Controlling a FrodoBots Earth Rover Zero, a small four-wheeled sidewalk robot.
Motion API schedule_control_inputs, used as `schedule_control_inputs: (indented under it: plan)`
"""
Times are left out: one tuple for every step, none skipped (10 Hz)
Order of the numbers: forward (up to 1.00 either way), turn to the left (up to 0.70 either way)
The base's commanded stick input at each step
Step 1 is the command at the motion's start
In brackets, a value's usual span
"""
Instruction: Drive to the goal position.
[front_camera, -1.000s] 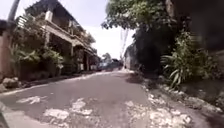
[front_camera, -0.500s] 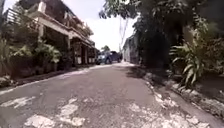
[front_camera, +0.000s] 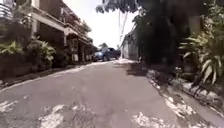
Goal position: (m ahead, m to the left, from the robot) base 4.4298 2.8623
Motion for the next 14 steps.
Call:
schedule_control_inputs:
  plan:
    - [0.7,0.01]
    - [0.7,0.01]
    - [0.7,0.01]
    - [0.7,0.01]
    - [0.7,0.01]
    - [0.7,0.01]
    - [0.7,0.01]
    - [0.7,0.01]
    - [0.7,0.01]
    - [0.7,0.01]
    - [0.7,0.01]
    - [0.7,0.01]
    - [0.7,0.01]
    - [0.7,0.01]
